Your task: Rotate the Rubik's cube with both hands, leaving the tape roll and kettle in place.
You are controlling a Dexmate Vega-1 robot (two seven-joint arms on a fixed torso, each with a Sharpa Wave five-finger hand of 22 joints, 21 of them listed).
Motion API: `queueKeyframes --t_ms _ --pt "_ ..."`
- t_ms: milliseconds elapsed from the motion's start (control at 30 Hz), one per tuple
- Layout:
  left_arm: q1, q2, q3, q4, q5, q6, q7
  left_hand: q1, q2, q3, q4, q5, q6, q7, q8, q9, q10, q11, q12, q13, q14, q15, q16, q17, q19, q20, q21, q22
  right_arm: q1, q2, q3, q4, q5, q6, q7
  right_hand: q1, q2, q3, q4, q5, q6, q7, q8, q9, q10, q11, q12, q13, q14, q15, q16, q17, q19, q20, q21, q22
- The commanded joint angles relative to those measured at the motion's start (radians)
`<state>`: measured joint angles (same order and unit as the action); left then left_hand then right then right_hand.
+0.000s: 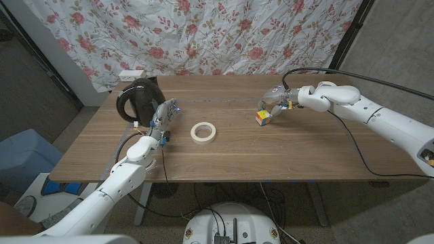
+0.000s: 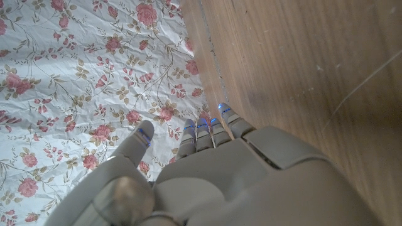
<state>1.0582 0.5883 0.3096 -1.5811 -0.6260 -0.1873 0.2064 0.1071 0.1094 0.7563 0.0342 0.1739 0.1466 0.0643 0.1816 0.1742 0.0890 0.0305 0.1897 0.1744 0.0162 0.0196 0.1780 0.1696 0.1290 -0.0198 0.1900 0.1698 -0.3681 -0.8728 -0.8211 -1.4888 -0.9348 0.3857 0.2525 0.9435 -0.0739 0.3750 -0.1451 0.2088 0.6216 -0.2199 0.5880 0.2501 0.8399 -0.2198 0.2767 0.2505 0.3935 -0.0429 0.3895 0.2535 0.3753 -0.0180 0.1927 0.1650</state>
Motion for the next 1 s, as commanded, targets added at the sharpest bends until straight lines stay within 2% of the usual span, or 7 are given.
queueKeyframes --t_ms 33,500,1000 --pt "0.006 0.007 -0.001 -0.02 0.005 0.002 0.002 0.007 0.083 0.001 0.003 0.005 0.008 -0.005 0.001 0.003 0.007 0.001 0.004 0.004 0.011 0.001 0.004 0.003 0.01 0.002 0.003 0.001 -0.035 -0.024 0.041 -0.04 0.053 -0.012 0.002 -0.005 0.015 -0.004 0.001 0.0 0.008 -0.001 0.006 0.0 0.016 -0.002 0.001 0.003 0.008 -0.142 0.011 0.004 0.009 0.001 -0.001 0.003" --pt "-0.004 0.021 0.003 -0.047 0.015 0.011 -0.01 0.008 0.083 0.002 0.003 0.005 0.008 -0.003 0.001 0.003 0.007 0.001 0.004 0.004 0.011 0.003 0.004 0.003 0.011 0.002 0.003 0.001 -0.103 -0.04 0.123 -0.077 0.209 -0.04 -0.003 -0.013 0.024 -0.01 0.005 -0.001 0.013 -0.001 0.009 -0.001 0.027 -0.002 -0.003 0.002 0.014 -0.141 0.015 0.006 0.011 0.001 -0.001 0.003" --pt "-0.03 0.032 0.016 -0.069 0.031 0.025 -0.028 0.009 0.083 0.003 0.002 0.006 0.008 -0.002 0.001 0.002 0.007 0.002 0.004 0.004 0.012 0.005 0.004 0.002 0.011 0.005 0.003 0.001 -0.174 -0.042 0.184 -0.121 0.322 -0.069 -0.046 -0.022 0.034 -0.017 0.008 -0.003 0.02 -0.001 0.012 -0.002 0.037 -0.001 -0.006 0.001 0.018 -0.14 0.019 0.007 0.014 0.004 -0.001 0.003"
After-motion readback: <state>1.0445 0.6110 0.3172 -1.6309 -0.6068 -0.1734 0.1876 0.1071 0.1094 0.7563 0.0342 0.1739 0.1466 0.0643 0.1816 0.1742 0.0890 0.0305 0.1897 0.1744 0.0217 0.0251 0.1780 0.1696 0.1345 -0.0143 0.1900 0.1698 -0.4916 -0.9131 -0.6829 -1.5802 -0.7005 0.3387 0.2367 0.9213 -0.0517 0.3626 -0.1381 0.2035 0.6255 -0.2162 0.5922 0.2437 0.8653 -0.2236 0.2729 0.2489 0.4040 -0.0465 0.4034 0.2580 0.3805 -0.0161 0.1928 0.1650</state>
